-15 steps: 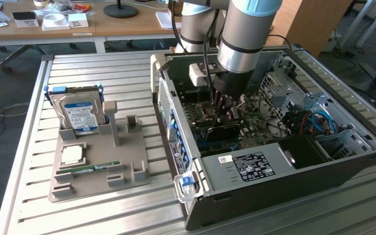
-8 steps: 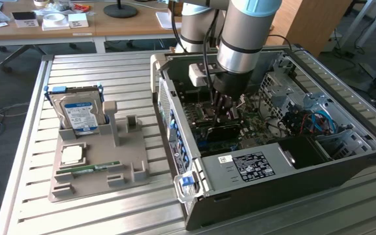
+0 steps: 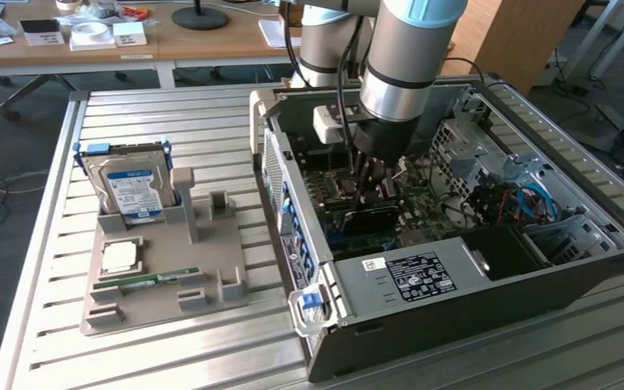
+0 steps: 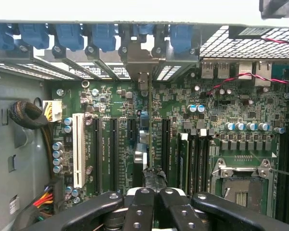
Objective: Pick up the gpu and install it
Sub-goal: 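Press down on the gpu until it lock into place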
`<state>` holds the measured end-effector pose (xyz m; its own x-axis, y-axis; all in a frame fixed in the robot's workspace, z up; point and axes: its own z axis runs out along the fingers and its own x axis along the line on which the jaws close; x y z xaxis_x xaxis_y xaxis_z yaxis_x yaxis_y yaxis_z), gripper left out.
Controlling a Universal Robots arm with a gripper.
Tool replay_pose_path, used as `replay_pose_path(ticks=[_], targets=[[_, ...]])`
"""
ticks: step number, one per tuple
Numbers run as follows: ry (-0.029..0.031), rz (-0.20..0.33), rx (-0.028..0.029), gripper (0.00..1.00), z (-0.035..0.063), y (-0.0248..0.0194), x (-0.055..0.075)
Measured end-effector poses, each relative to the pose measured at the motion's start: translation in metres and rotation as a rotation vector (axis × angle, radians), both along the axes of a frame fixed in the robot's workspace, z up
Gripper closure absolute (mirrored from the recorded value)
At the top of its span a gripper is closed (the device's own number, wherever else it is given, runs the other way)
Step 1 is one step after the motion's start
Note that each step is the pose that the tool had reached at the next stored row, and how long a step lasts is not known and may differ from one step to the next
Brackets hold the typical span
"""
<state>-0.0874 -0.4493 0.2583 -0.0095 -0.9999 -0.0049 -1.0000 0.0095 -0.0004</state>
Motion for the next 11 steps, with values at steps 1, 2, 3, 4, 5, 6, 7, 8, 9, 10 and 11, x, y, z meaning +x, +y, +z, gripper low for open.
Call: replay_pose_path(ticks=[1, 2, 3, 4, 5, 6, 7, 8, 9, 10, 11], targets=[[0.0002, 0.0, -0.0003, 0.89, 0.0004, 0.0001, 0.0], [0.0001, 0.0, -0.0001, 0.89, 0.001, 0.0002, 0.0], [-0.0005, 0.0, 0.0012, 0.89, 0.0019, 0.0003, 0.0], [-0.0011, 0.0, 0.0024, 0.89, 0.0031, 0.0003, 0.0], [-0.0015, 0.0, 0.0026, 0.89, 0.0049, 0.0002, 0.0], [-0.0003, 0.0, 0.0004, 0.89, 0.0081, 0.0, 0.0], [-0.0002, 0.0, 0.0002, 0.89, 0.0108, 0.0001, 0.0], [-0.0004, 0.0, 0.0004, 0.89, 0.0135, 0.0001, 0.0], [-0.0002, 0.0, 0.0, 0.89, 0.0165, 0.0, 0.0], [-0.0001, 0.0, -0.0003, 0.89, 0.0197, 0.0, 0.0], [-0.0001, 0.0, -0.0003, 0.89, 0.0228, 0.0, 0.0]])
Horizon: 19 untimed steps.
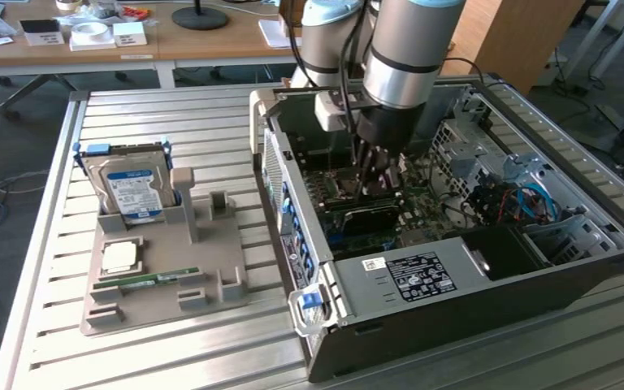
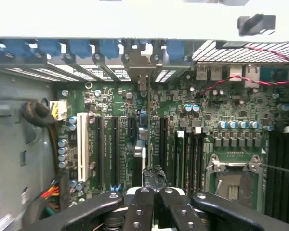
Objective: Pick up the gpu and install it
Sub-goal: 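Press down on the gpu until it lock into place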
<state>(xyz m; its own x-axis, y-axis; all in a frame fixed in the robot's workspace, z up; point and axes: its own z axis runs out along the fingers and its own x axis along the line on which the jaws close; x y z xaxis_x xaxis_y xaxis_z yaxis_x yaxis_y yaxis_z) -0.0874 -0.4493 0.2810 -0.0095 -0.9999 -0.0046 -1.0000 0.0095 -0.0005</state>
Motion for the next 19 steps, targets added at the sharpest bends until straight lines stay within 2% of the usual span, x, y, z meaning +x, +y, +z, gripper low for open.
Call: replay_pose_path(ticks=[7, 19], targets=[[0.0, 0.0, -0.0031, 0.89, 0.0172, 0.0, 0.0], [0.0001, 0.0, -0.012, 0.89, 0.045, 0.0, 0.0]])
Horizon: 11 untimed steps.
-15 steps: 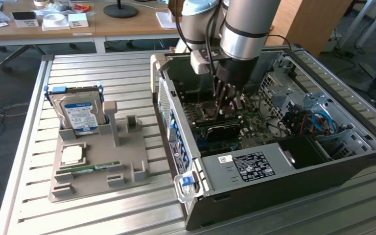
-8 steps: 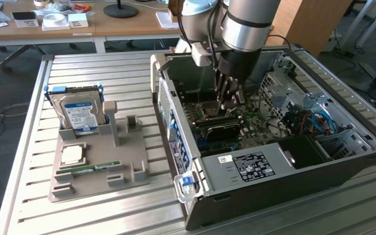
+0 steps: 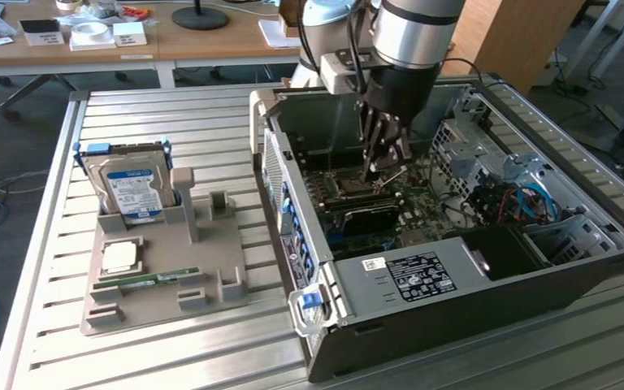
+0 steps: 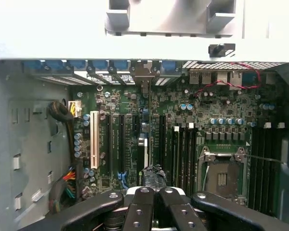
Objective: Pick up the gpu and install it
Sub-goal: 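Press down on the gpu until it lock into place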
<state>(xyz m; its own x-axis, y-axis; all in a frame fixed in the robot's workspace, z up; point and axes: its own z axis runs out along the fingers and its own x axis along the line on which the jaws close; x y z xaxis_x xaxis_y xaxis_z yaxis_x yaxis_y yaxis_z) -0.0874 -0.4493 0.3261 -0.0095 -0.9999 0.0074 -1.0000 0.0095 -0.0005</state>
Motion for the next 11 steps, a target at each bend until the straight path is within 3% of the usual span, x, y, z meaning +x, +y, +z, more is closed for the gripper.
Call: replay_pose_path(ticks=[7, 11], targets=[[-0.0001, 0.0, -0.0004, 0.89, 0.0018, 0.0, 0.0], [0.0, 0.0, -0.0005, 0.89, 0.0079, 0.0, 0.0]])
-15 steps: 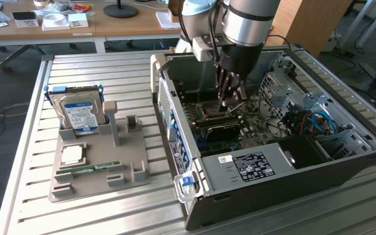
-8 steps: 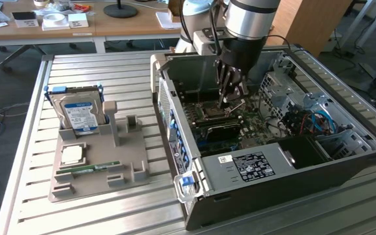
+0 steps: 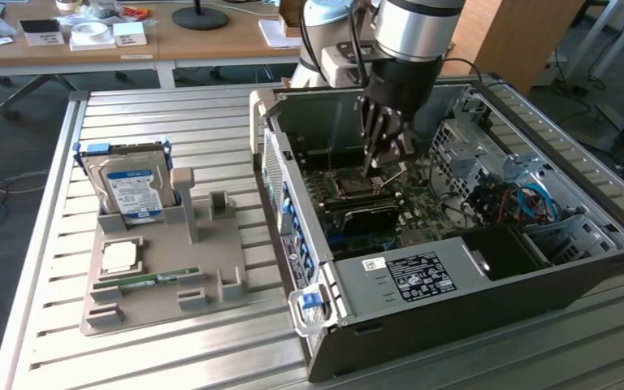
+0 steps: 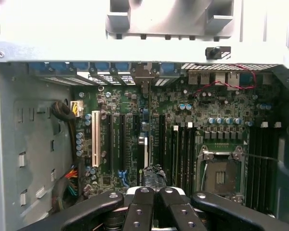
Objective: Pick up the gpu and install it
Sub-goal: 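Press down on the gpu until it lock into place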
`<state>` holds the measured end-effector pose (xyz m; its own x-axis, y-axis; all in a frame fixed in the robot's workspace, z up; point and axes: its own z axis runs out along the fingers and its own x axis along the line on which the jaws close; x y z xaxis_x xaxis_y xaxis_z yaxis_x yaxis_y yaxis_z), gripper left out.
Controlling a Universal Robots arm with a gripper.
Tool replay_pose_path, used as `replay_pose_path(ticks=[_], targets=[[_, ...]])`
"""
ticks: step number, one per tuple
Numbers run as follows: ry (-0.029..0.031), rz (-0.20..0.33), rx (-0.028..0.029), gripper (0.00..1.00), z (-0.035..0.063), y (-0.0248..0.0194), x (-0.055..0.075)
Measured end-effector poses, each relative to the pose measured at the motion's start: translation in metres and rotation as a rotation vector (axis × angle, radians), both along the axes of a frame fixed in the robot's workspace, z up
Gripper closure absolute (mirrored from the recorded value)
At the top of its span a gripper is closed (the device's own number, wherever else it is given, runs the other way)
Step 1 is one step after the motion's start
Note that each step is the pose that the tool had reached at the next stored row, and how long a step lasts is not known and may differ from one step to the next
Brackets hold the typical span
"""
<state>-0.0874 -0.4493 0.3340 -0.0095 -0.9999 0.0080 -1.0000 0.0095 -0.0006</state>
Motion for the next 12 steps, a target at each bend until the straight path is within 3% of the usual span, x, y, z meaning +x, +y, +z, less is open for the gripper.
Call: replay_pose_path(ticks=[3, 12], targets=[[0.0, 0.0, 0.0, 0.89, 0.0053, 0.0, 0.0], [-0.0001, 0.0, 0.0001, 0.89, 0.0056, 0.0, 0.0]])
